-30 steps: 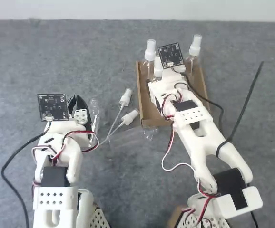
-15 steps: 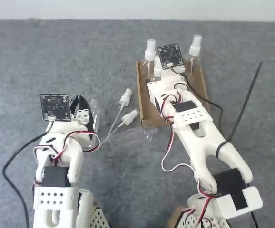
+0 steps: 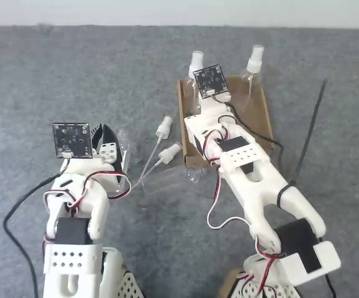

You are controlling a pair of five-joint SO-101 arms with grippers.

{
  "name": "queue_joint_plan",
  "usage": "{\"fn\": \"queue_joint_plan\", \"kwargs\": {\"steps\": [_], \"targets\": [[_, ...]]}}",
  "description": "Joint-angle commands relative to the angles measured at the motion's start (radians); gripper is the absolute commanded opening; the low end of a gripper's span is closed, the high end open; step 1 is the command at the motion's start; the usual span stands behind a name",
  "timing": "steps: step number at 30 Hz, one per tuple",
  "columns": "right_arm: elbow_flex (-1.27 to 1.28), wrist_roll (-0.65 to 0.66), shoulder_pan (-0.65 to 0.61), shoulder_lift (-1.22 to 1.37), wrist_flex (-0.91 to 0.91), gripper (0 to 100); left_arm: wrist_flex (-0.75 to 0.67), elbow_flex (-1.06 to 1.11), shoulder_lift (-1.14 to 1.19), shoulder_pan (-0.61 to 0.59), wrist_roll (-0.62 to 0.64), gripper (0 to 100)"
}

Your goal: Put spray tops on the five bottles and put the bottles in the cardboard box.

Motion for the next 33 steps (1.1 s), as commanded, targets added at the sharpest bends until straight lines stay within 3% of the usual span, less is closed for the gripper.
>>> {"fn": "queue_joint_plan", "kwargs": {"steps": [1, 11, 19, 27, 33], "targets": [[-0.012, 0.005, -0.005, -0.018, -0.002, 29.2, -0.026, -0.004, -0.011, 0.006, 0.006, 1], [-0.066, 0.006, -0.002, -0.094, 0.007, 30.5, -0.031, 0.005, -0.009, 0.008, 0.005, 1], [-0.152, 0.006, 0.001, -0.228, 0.176, 30.5, -0.032, 0.005, -0.009, 0.008, 0.005, 1], [-0.183, 0.006, -0.002, -0.417, 0.397, 30.3, -0.032, 0.007, -0.009, 0.008, 0.005, 1], [-0.183, 0.006, 0.002, -0.57, 0.674, 30.3, -0.032, 0.007, -0.014, 0.008, 0.005, 1]]}}
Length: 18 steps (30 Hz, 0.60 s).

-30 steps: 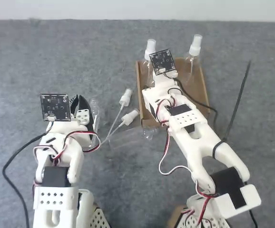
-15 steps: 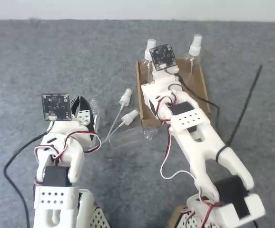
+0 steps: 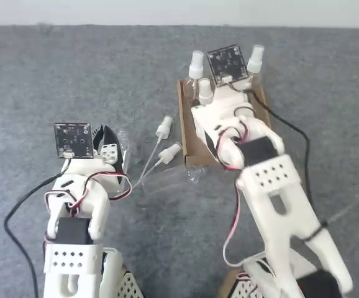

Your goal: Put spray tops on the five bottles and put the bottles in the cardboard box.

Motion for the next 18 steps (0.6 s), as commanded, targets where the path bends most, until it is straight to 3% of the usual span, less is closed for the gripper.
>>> {"fn": "queue_joint_plan", "kwargs": {"steps": [1, 8, 18], "targets": [[-0.066, 0.006, 0.004, -0.151, 0.226, 30.3, -0.032, -0.007, -0.014, 0.003, 0.005, 1], [-0.02, 0.005, 0.002, -0.282, 0.515, 30.5, -0.032, -0.01, -0.011, 0.003, 0.003, 1], [0.345, -0.015, -0.045, -0.481, 0.363, 30.3, -0.031, -0.012, -0.009, 0.003, 0.003, 1]]}}
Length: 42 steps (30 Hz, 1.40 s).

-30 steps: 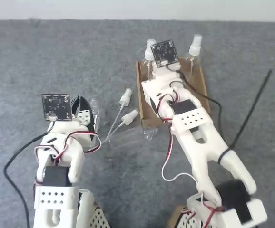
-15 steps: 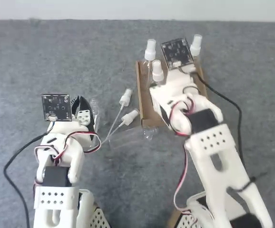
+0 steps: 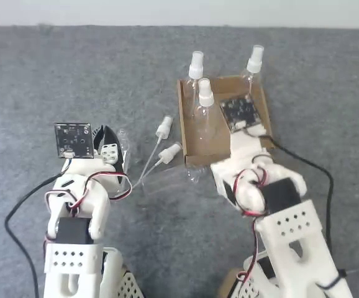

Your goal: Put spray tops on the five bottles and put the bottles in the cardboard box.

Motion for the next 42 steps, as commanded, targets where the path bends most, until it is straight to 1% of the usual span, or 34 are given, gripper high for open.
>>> {"fn": "queue_joint_plan", "kwargs": {"steps": [1, 4, 6, 9, 11, 14, 18, 21, 23, 26, 31, 36, 42], "targets": [[0.1, -0.037, -0.076, -0.09, -0.125, 30.3, -0.029, -0.012, -0.009, 0.003, 0.003, 1], [0.094, -0.115, -0.177, -0.056, -0.154, 30.1, -0.029, -0.012, -0.009, 0.003, 0.003, 1], [0.055, -0.16, -0.228, 0.002, -0.171, 27.3, -0.029, -0.013, -0.009, 0.0, 0.002, 1], [-0.034, -0.233, -0.271, 0.134, -0.206, 21.4, -0.028, -0.027, -0.009, -0.021, -0.011, 1], [-0.091, -0.264, -0.289, 0.226, -0.236, 21.3, -0.023, -0.051, -0.009, -0.052, -0.041, 1], [-0.166, -0.336, -0.315, 0.349, -0.246, 26.0, -0.006, -0.07, -0.009, -0.117, -0.063, 1], [-0.199, -0.585, -0.366, 0.456, -0.249, 33.6, -0.014, -0.01, -0.009, -0.192, -0.083, 1], [-0.198, -0.781, -0.424, 0.503, -0.268, 39.8, -0.058, 0.044, -0.009, -0.195, -0.08, 1], [-0.198, -0.855, -0.432, 0.529, -0.308, 43.8, -0.066, 0.05, -0.011, -0.199, -0.08, 1], [-0.198, -0.896, -0.432, 0.567, -0.403, 46.1, -0.066, 0.053, -0.011, -0.195, -0.08, 1], [-0.199, -0.98, -0.426, 0.628, -0.509, 42.1, -0.052, 0.054, -0.012, -0.193, -0.078, 1], [-0.199, -1.02, -0.397, 0.68, -0.555, 37.3, -0.052, 0.054, -0.011, -0.193, -0.078, 1], [-0.199, -1.016, -0.394, 0.753, -0.567, 37.2, -0.052, 0.054, -0.011, -0.193, -0.078, 1]]}}
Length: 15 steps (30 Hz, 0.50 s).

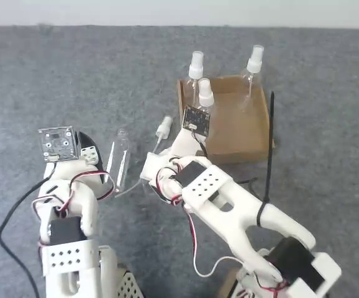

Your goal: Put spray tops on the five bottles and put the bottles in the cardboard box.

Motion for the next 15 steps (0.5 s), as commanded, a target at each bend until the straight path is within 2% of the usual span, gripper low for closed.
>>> {"fn": "queue_joint_plan", "kwargs": {"steps": [1, 6, 15], "targets": [[-0.068, -0.012, 0.012, 0.024, -0.021, 37.2, -0.015, -0.007, -0.011, 0.002, -0.005, 1], [-0.058, -0.011, 0.013, 0.044, -0.005, 36.9, -0.015, -0.007, -0.011, 0.002, -0.005, 1], [-0.061, 0.006, 0.079, 0.035, 0.168, 36.9, -0.015, -0.007, -0.014, 0.002, -0.003, 1]]}}
